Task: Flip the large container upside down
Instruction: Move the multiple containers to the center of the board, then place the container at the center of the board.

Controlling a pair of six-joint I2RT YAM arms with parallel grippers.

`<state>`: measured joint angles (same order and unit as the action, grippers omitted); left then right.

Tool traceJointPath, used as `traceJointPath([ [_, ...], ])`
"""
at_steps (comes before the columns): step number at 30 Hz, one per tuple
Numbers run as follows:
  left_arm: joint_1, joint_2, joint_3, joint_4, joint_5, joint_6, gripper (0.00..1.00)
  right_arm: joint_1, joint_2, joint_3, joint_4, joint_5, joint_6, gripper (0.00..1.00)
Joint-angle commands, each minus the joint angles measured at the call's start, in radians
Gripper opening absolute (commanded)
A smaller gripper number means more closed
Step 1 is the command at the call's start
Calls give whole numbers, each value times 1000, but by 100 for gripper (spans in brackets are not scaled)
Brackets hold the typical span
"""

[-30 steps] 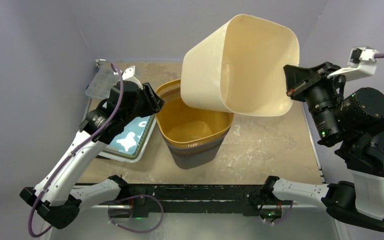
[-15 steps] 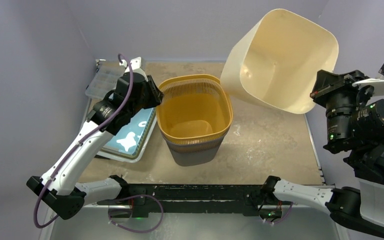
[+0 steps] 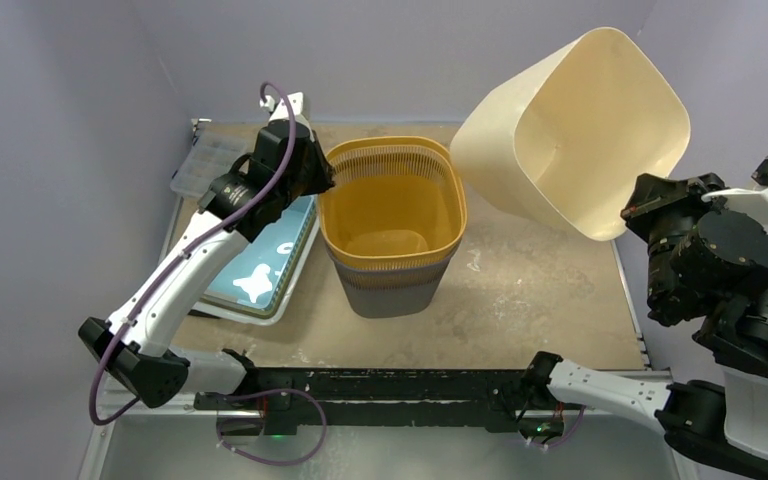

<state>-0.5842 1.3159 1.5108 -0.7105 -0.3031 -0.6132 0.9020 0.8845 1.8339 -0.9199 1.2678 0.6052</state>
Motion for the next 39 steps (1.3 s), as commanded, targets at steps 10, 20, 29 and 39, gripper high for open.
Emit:
traceJointPath([
  [10, 173, 232, 80, 157, 44, 47, 0, 3, -44, -15, -212, -18, 216, 0],
  [20, 218, 469, 312, 199, 78, 84, 0, 4, -143, -210, -211, -218, 317, 0],
  [29, 221, 487, 354, 136, 151, 122, 37, 5, -95, -473, -148, -484, 347, 0],
  [39, 224, 291, 317, 81, 167, 166, 87, 5, 30, -585, -9, -559, 250, 0],
])
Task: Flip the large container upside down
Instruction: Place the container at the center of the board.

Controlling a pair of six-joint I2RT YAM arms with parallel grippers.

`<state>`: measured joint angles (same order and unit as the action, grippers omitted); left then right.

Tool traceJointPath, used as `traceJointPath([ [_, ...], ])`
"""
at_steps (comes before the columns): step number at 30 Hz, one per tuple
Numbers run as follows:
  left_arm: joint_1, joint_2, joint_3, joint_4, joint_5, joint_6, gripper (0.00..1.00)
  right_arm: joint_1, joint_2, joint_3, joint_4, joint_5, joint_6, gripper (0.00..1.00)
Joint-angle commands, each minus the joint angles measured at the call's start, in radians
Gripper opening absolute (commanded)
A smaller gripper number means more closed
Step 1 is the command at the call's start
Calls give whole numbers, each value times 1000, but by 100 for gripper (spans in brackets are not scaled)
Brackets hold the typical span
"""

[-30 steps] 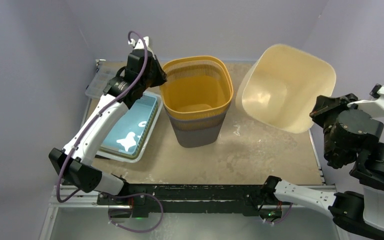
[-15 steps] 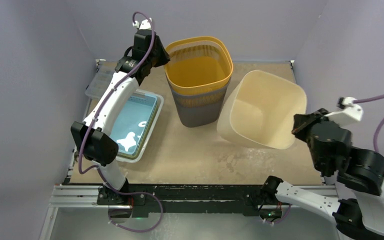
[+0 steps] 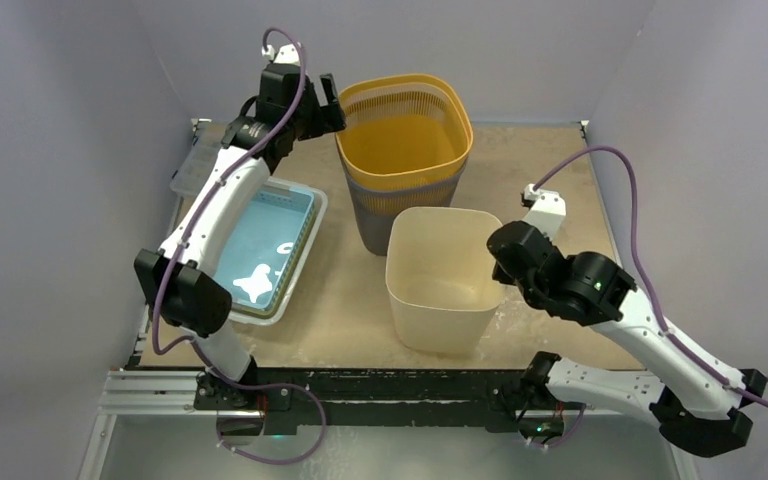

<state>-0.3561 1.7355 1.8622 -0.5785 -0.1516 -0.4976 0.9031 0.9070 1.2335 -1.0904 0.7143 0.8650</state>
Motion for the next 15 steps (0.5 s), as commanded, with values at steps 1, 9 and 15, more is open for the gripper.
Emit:
traceJointPath([
  [1, -4, -163, -55, -50, 23, 51, 88, 2, 17, 12, 179, -15, -27, 0],
  [9, -4, -521, -361, -10, 99, -14, 99, 2, 81, -6, 251, -45, -99, 0],
  [15, -4, -718, -595, 6, 234, -123, 97, 2, 107, -20, 316, -81, -145, 3],
])
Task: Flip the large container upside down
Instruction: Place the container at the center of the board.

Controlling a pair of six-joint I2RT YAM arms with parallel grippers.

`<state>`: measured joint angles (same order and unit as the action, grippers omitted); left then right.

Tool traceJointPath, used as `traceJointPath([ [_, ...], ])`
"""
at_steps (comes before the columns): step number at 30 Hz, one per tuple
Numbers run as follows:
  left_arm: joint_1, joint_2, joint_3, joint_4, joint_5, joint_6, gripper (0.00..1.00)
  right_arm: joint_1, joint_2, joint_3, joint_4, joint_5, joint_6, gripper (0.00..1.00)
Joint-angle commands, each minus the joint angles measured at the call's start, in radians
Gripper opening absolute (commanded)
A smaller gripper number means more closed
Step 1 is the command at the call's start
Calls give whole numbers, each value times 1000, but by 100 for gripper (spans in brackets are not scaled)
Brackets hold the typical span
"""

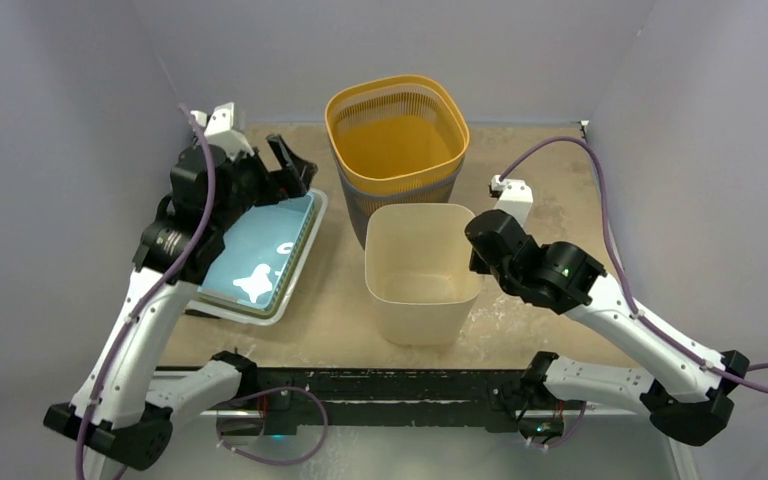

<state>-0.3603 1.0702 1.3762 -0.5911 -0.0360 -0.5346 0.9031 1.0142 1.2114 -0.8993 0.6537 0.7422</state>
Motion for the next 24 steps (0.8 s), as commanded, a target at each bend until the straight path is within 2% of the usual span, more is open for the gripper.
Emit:
traceJointPath([
  [1, -1, -73, -139, 19, 151, -99, 96, 2, 4, 2, 126, -18, -25, 3],
  [6, -2, -130, -264, 2, 306, -148, 90, 2, 19, -4, 139, -27, -36, 4],
  [10, -13, -155, -321, -10, 348, -175, 89, 2, 28, -13, 155, -37, -45, 7],
  [15, -88, -141, -298, -65, 253, -156, 89, 1, 40, -22, 185, -71, -41, 12],
  [18, -95, -125, -277, -91, 220, -149, 89, 2, 46, -29, 201, -96, -36, 15],
  [20, -95, -125, -276, -99, 206, -159, 92, 1, 49, -29, 197, -103, -28, 18],
  [21, -95, -127, -278, -96, 205, -163, 97, 2, 48, -29, 192, -106, -24, 19],
  [24, -95, -138, -287, -86, 212, -152, 98, 1, 38, -27, 181, -115, 2, 25],
])
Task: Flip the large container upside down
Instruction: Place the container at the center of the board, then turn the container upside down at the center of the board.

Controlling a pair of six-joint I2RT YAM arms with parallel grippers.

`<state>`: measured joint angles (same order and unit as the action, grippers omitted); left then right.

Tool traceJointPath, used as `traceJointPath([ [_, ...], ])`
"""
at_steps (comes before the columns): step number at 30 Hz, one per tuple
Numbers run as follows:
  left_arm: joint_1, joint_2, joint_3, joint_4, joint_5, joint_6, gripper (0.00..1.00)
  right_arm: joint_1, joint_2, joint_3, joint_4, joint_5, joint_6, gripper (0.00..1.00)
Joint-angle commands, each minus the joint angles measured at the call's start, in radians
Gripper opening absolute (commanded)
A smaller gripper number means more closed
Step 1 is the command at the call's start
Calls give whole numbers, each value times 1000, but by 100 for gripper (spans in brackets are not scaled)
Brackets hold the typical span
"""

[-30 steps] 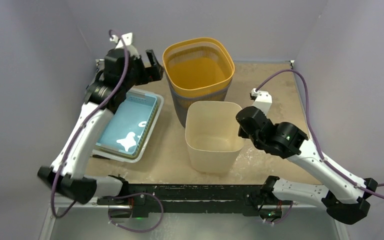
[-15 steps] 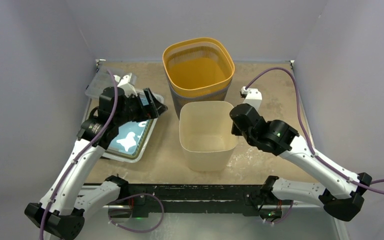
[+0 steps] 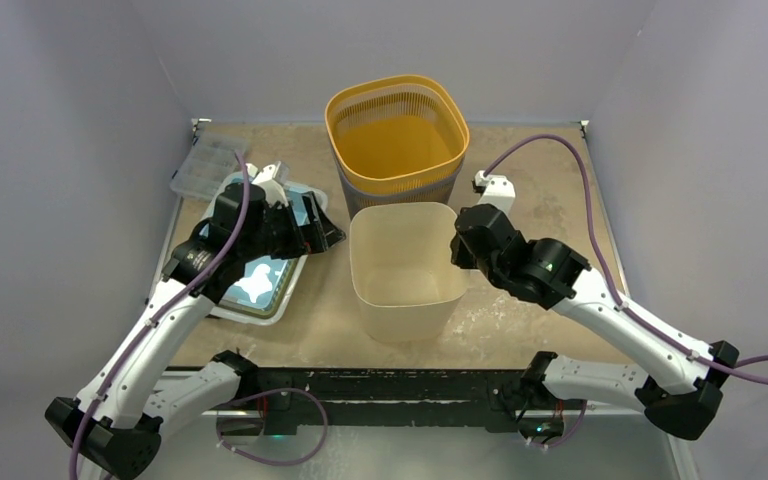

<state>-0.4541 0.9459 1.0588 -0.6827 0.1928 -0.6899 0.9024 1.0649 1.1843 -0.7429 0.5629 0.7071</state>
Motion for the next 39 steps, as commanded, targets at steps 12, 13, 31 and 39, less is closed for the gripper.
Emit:
traceJointPath([
  [12, -1, -152, 14, 75, -84, 19, 99, 3, -193, -7, 87, -26, 205, 91],
  [13, -2, -168, -4, 103, -53, 27, 98, 3, -226, -25, 134, -50, 170, 92],
  [31, -3, -77, 21, 63, 208, 105, 92, 2, -449, -180, 141, -18, 183, 93],
  [39, -30, -47, 31, 59, 178, 79, 80, 2, -307, -146, 107, -78, 204, 81],
])
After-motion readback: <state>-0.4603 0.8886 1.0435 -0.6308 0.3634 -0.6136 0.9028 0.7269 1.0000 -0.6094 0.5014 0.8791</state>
